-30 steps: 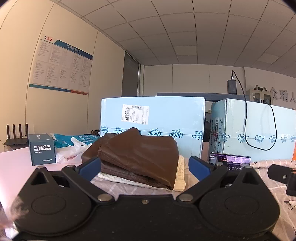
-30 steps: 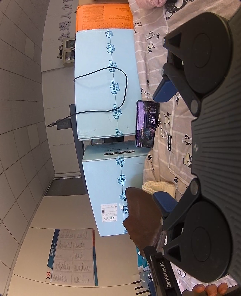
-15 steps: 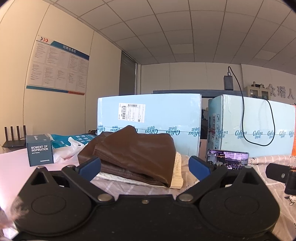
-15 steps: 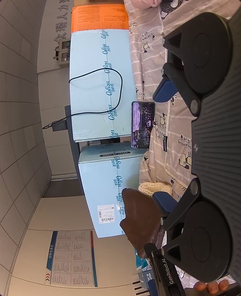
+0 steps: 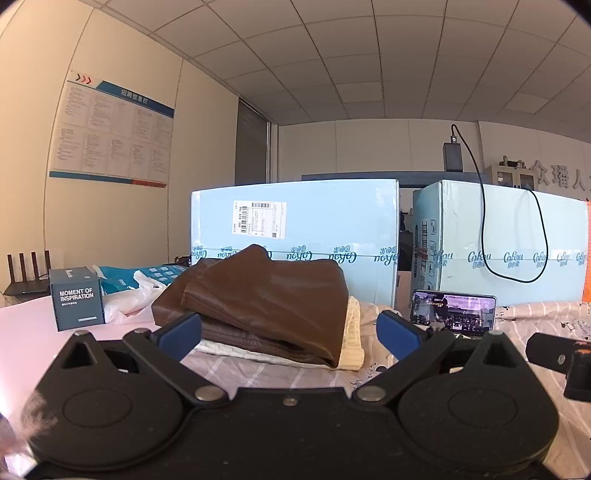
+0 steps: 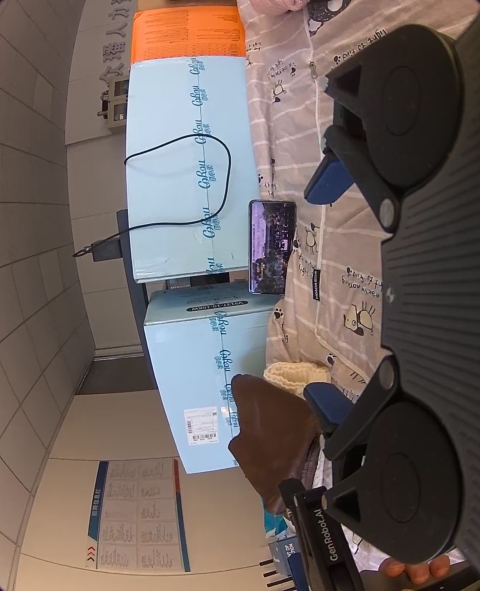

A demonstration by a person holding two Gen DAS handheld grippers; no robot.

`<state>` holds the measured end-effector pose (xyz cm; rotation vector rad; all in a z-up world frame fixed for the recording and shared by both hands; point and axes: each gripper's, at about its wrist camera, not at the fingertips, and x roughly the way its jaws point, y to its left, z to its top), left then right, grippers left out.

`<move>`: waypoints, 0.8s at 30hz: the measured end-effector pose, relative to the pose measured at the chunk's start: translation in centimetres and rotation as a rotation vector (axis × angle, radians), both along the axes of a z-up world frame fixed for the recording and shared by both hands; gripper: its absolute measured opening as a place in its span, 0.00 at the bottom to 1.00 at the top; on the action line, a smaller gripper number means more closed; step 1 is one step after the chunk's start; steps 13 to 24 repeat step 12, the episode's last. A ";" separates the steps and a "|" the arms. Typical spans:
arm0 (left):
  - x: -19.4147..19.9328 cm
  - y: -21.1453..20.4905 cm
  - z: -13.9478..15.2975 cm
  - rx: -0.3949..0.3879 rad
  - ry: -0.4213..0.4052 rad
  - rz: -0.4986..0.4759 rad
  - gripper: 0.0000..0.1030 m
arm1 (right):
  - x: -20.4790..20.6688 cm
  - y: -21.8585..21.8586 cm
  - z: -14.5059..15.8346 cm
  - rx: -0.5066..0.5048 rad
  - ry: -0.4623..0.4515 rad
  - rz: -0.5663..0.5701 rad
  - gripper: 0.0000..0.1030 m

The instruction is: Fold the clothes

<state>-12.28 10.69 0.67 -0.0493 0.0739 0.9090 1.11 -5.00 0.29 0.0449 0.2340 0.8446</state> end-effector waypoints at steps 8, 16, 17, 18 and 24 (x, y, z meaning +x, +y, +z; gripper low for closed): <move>0.2 0.0 -0.2 0.006 0.015 -0.016 1.00 | -0.2 0.2 -0.4 -0.011 0.010 0.015 1.00; 0.3 0.1 -0.3 0.002 0.020 -0.014 1.00 | -0.2 0.2 -0.5 -0.015 0.014 0.021 1.00; 0.3 0.1 -0.3 0.002 0.020 -0.014 1.00 | -0.2 0.2 -0.5 -0.015 0.014 0.021 1.00; 0.3 0.1 -0.3 0.002 0.020 -0.014 1.00 | -0.2 0.2 -0.5 -0.015 0.014 0.021 1.00; 0.3 0.1 -0.3 0.002 0.020 -0.014 1.00 | -0.2 0.2 -0.5 -0.015 0.014 0.021 1.00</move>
